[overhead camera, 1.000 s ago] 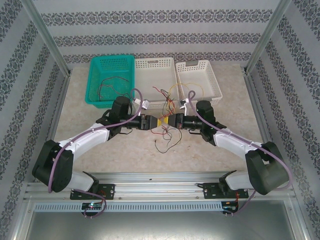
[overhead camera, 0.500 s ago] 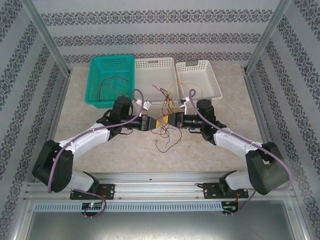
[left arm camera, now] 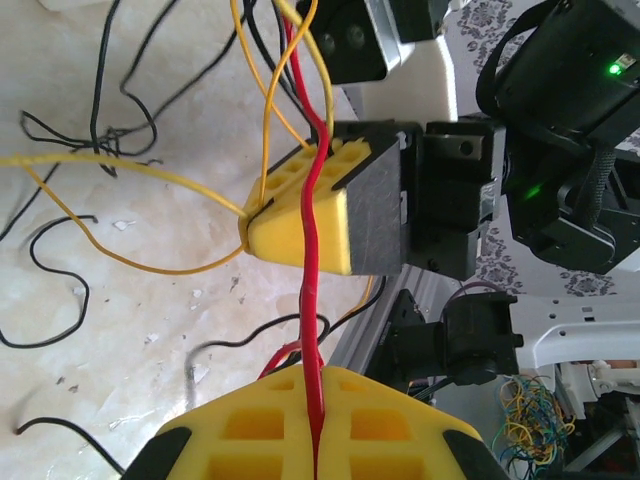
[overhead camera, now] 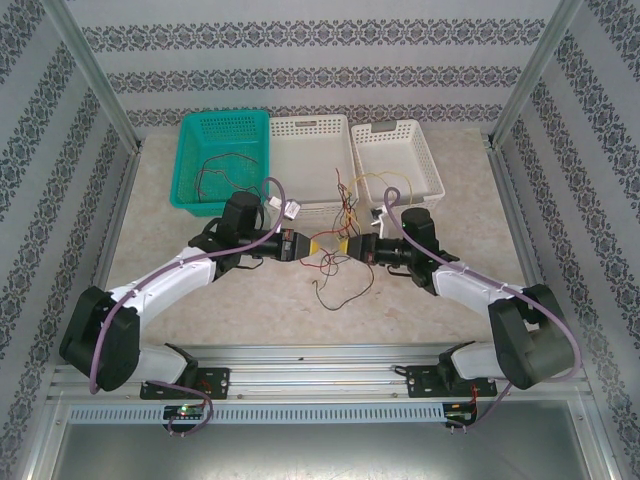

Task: Untangle the cables

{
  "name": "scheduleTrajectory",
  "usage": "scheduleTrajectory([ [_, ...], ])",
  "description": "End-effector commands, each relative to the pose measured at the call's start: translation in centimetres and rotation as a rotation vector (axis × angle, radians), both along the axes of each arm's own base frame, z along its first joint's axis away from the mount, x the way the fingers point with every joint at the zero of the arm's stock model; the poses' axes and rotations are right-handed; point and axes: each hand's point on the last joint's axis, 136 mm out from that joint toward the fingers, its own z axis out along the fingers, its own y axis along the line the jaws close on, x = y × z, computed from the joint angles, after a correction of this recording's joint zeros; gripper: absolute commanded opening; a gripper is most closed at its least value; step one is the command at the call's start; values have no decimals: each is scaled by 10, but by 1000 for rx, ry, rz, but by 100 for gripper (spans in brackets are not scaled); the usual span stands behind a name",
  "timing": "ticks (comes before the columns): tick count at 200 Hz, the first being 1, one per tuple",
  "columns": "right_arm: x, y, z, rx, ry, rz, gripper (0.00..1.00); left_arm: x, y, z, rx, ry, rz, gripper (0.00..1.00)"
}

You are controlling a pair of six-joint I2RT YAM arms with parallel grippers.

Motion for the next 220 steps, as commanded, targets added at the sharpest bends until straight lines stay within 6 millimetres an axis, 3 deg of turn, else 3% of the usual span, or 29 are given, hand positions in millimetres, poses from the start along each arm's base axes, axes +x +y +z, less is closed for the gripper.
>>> scheduleTrajectory([
  [1,-2,-7,-7,-31,-34,-5,9,0,1,11,35,-56,6,0],
  [11,-3,-10,-13,-50,-27,-20,19,2,4,9,56,-60,23,0],
  [36,-4,-18,-18,-92,-32,-51,30,8,11,4,107,-69,69,0],
  [89,-4,-32,4,-122,-108,-130,47,13,18,-8,186,-59,98,0],
  [122,0,-28,17,-144,-147,-133,47,10,15,-8,176,-56,72,0],
  [188,24,2,-4,-270,-156,-98,38,-10,-3,0,126,-73,-42,0],
  [220,41,3,-7,-353,-207,-154,37,-17,-7,0,132,-83,-73,0],
])
